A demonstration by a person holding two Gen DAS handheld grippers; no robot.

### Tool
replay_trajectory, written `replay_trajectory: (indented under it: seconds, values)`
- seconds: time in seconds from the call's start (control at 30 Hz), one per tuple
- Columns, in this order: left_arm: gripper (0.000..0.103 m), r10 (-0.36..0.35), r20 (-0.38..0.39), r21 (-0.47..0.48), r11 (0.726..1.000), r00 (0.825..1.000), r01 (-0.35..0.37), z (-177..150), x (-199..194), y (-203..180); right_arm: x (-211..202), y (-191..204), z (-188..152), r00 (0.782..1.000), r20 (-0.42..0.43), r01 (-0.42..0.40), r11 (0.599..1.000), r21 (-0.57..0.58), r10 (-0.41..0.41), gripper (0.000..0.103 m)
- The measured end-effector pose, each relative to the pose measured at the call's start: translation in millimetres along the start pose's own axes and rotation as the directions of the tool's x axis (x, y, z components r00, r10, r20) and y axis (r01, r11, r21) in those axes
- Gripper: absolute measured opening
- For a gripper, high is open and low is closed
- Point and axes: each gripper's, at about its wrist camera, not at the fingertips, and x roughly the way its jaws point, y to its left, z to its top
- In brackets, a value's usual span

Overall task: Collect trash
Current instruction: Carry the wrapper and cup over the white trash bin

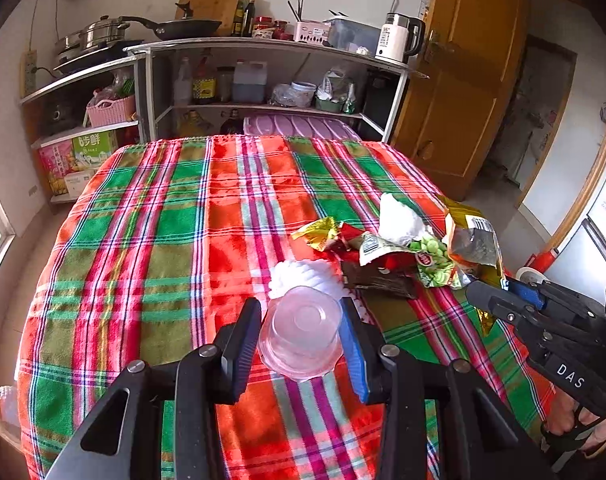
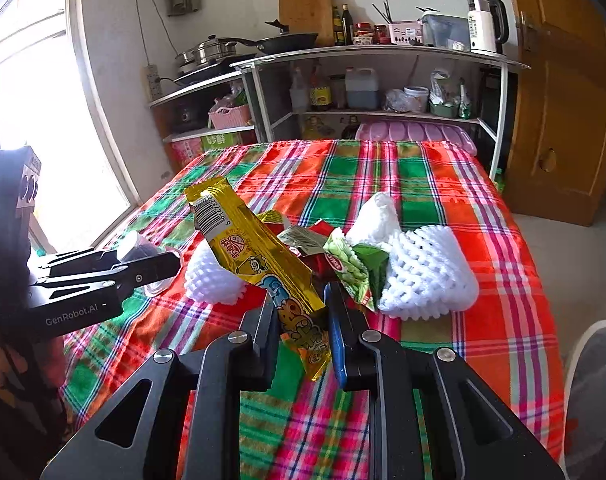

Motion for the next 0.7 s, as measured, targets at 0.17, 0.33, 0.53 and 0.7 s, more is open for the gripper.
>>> replay_trajectory:
  seconds: [0.17, 0.33, 0.53, 0.7]
  values:
    - [0.040, -0.032, -0.001, 0.041, 0.999, 0.999, 0.032, 2.8, 0.6, -20.3, -16.1, -10.9, -3.4, 0.999, 0.018, 0.029, 0.999, 0.039, -0.030, 0.022]
    - [0.040, -0.065, 0.001, 0.088, 0.994, 0.998, 0.064, 7.1, 2.1, -45.3, -32.9, -26.8, -7.6, 0.996, 0.039, 0.075, 0.994, 0.080, -0.078, 0.022]
    - [0.040, -0.118, -0.009, 0.155, 0.981, 0.993, 0.118, 13.2, 10.0, -85.4, -53.9, -53.7, -14.9, 0.986, 0.051, 0.150, 0.979, 0.140, -0.159, 0.022]
    - [0.040, -0.176, -0.024, 0.210, 0.962, 0.984, 0.177, 20.5, 20.3, -125.0, -76.1, -84.6, -24.2, 0.971, 0.053, 0.220, 0.956, 0.192, -0.234, 0.022]
